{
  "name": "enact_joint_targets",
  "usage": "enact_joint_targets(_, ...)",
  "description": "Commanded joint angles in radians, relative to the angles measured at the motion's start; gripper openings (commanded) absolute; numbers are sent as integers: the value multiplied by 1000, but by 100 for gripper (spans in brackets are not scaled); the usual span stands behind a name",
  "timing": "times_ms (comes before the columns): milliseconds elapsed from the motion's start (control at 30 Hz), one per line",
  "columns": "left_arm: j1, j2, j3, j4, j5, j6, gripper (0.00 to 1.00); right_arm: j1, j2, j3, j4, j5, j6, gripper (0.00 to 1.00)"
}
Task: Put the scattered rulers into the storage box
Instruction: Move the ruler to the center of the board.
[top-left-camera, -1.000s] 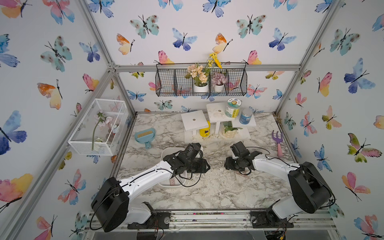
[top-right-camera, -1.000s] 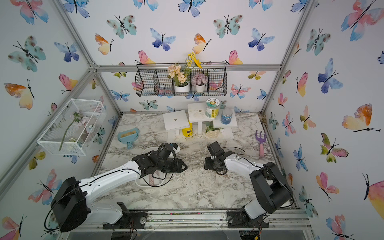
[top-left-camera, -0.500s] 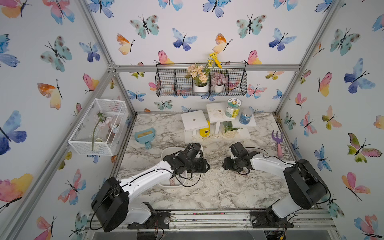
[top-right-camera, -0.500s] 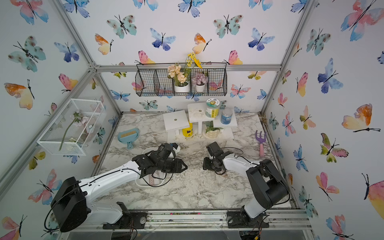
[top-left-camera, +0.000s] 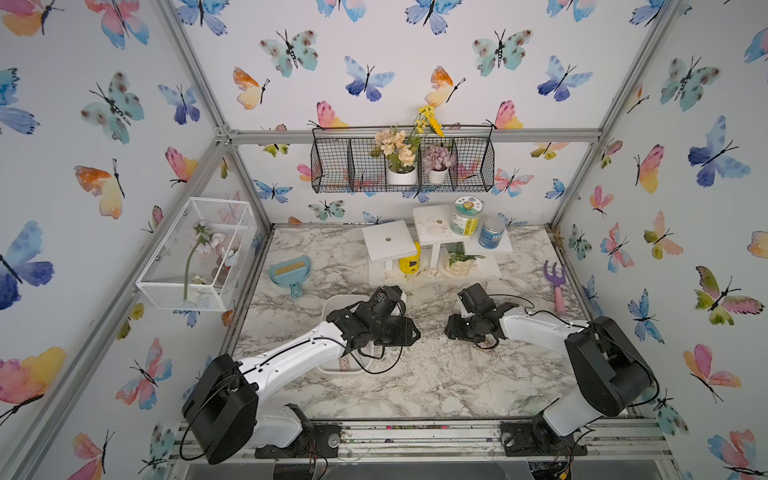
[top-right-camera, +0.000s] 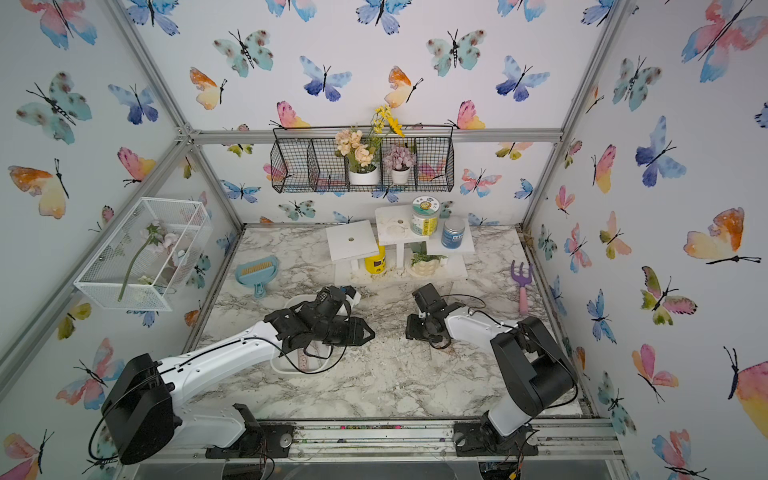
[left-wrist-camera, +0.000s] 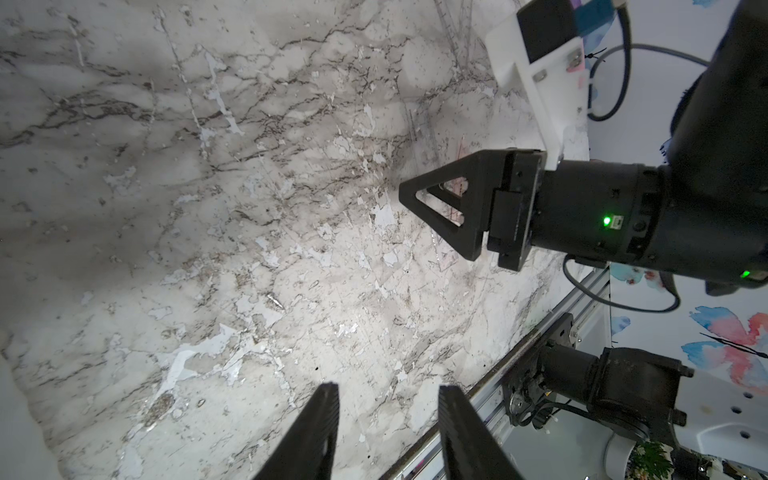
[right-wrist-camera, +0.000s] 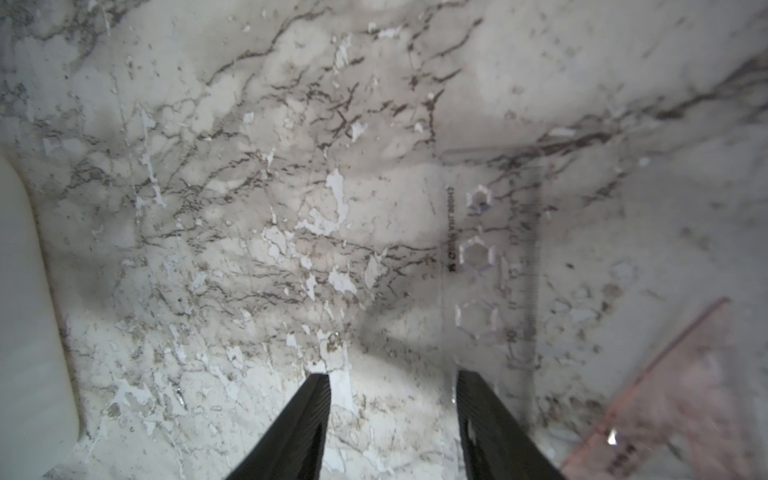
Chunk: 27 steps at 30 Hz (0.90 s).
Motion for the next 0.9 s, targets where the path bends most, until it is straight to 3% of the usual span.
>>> enact_joint_targets(0,0,-24,-10,-14,-15,7,44,23,35,-13,19,-38,28,54)
enact_joint_targets(533,51,-121,-44,-67,-66,17,44,284,162,76,101,-48,176,53)
enact_joint_targets(867,96,-162,-48,-93,-69,32,44,300,134,177,-5,11,126,54)
